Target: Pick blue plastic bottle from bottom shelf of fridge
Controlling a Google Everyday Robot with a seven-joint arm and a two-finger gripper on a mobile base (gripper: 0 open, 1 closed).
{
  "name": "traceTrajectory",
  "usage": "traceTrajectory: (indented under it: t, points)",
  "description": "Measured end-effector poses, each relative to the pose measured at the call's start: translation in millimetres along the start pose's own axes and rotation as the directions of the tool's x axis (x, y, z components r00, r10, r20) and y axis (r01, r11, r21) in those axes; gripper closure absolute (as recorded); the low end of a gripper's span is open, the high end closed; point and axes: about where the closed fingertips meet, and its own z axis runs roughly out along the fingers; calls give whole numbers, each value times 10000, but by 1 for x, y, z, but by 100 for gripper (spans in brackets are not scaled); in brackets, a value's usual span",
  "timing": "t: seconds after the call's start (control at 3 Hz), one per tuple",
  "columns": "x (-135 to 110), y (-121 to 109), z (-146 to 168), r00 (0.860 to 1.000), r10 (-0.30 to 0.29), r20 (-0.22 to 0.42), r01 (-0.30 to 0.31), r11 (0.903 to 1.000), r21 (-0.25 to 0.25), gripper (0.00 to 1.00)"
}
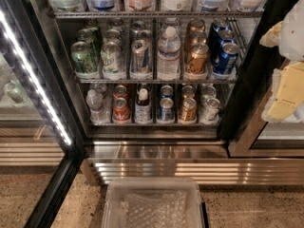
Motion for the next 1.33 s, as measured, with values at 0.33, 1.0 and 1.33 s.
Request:
traceTrajectory:
  t: [0.33, 1.0, 1.33]
  points:
    - [0, 0, 0, 10000, 1, 1, -1, 10000, 0, 0]
    - [3, 30, 92, 9669, 1801, 1806, -1590, 9793, -1253, 0]
    - [-29, 38, 169, 8896, 3003, 3440, -2203, 9421, -2527, 0]
